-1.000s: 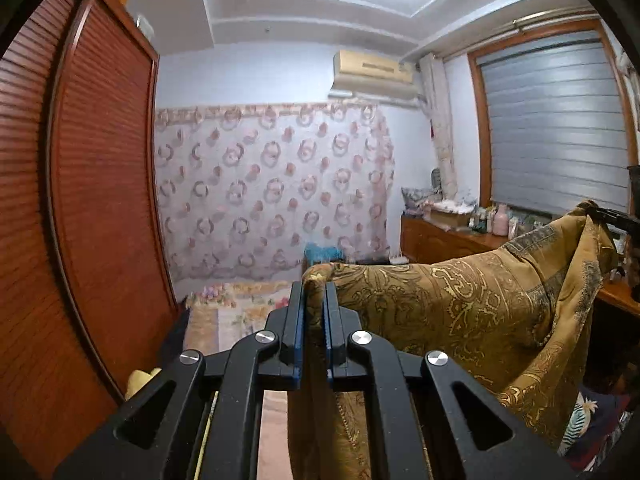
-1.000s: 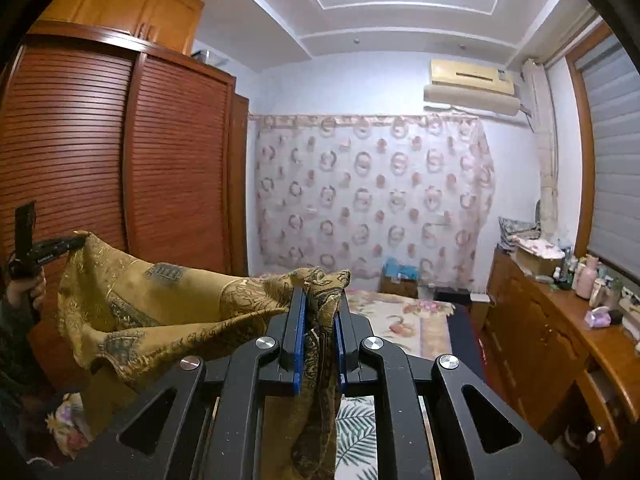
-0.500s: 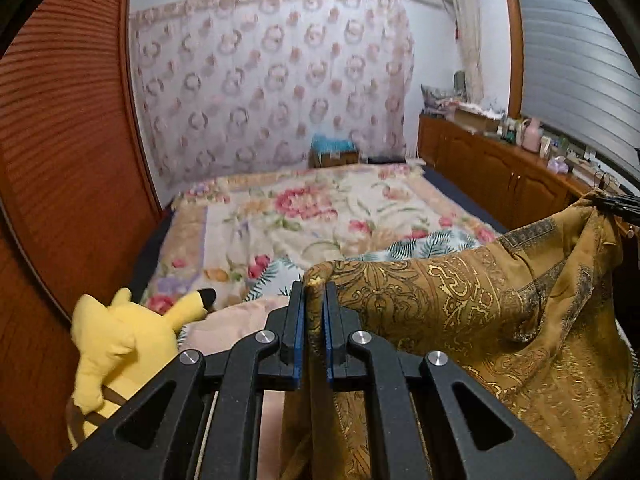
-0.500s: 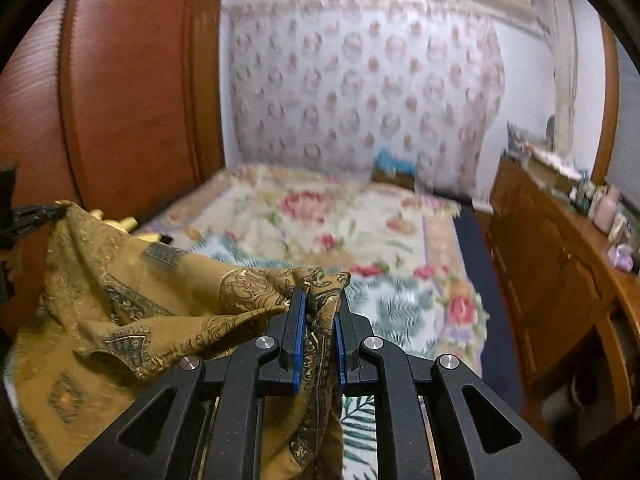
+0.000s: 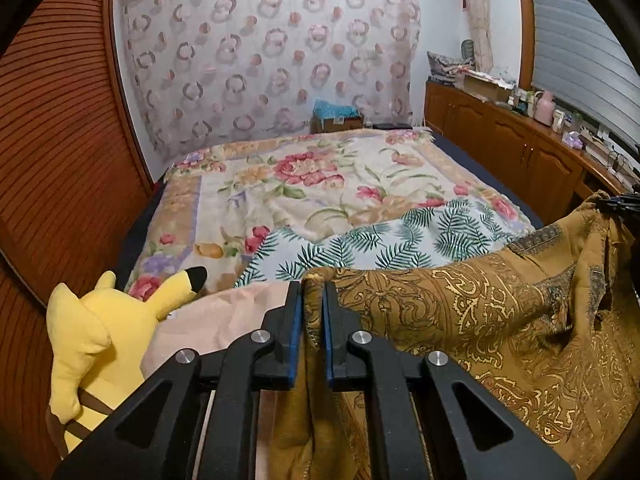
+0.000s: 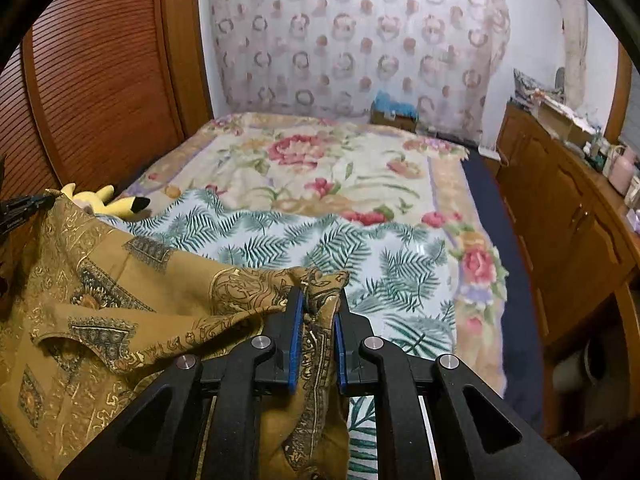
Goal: Fold small clothes
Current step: 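Lay the lifted shirt flat across the bed and open both tools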
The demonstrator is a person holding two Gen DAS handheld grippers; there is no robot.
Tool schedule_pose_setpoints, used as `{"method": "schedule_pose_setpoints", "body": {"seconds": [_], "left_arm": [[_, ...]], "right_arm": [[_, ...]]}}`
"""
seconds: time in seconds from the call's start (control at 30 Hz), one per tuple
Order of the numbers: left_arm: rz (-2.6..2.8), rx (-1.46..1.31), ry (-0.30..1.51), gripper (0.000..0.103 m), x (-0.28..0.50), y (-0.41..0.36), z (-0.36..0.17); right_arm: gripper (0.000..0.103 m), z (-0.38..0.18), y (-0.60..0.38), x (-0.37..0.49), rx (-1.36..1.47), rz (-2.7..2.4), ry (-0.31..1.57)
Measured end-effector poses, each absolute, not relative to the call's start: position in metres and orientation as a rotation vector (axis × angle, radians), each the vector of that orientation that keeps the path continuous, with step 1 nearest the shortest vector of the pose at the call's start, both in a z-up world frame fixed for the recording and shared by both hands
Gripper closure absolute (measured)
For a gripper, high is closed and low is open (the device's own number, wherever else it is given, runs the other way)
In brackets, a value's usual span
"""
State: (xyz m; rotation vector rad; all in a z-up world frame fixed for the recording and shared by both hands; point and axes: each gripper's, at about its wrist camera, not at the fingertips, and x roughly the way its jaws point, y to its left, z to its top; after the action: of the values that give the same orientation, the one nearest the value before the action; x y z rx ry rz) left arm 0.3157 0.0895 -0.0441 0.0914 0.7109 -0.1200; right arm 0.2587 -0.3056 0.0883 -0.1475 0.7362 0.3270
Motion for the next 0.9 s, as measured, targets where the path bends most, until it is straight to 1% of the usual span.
{"method": "schedule_pose_setpoints", "body": {"seconds": [0.03,0.07,0.13,0.2,0.23,0.27,0.3,0.37,0.43,0.5,0.53,0.67,0.9], "left_arm": [[-0.123,0.093,0.713,0.092,0.315,0.089,-0.045],[-0.118,0.097,0.713,0.088,0.313,0.089,-0.045],[-0.116,0.089,0.712,0.081,0.307,0.093,-0.044],[-0.124,0.071,0.712,0.07,0.301,0.098,-0.043],[-0.13,0.062,0.713,0.067,0.298,0.102,-0.042],[-0.134,0.053,0.714,0.062,0.292,0.104,-0.04],[-0.139,0.048,0.714,0.061,0.287,0.107,-0.039],[-0.149,0.046,0.723,0.061,0.272,0.11,-0.038],[-0.158,0.042,0.732,0.054,0.259,0.111,-0.041],[-0.174,0.027,0.737,0.035,0.248,0.112,-0.043],[-0.181,0.015,0.742,0.033,0.241,0.112,-0.046],[-0.182,0.009,0.754,0.032,0.214,0.109,-0.058],[-0.153,0.006,0.794,0.032,0.193,0.107,-0.075]], "right_arm": [[0.089,0.089,-0.304,0.258,-0.147,0.325,0.741],[0.085,0.091,-0.302,0.257,-0.147,0.321,0.747],[0.08,0.093,-0.3,0.253,-0.155,0.307,0.754],[0.073,0.095,-0.298,0.248,-0.154,0.304,0.756],[0.07,0.096,-0.299,0.245,-0.151,0.306,0.75],[0.065,0.097,-0.299,0.241,-0.151,0.304,0.743],[0.06,0.099,-0.298,0.236,-0.153,0.302,0.736],[0.06,0.107,-0.296,0.223,-0.148,0.311,0.721],[0.06,0.111,-0.29,0.213,-0.145,0.324,0.715],[0.06,0.11,-0.28,0.204,-0.143,0.34,0.716],[0.06,0.109,-0.274,0.199,-0.14,0.354,0.719],[0.06,0.096,-0.247,0.189,-0.122,0.418,0.756],[0.06,0.068,-0.223,0.186,-0.089,0.474,0.848]]}}
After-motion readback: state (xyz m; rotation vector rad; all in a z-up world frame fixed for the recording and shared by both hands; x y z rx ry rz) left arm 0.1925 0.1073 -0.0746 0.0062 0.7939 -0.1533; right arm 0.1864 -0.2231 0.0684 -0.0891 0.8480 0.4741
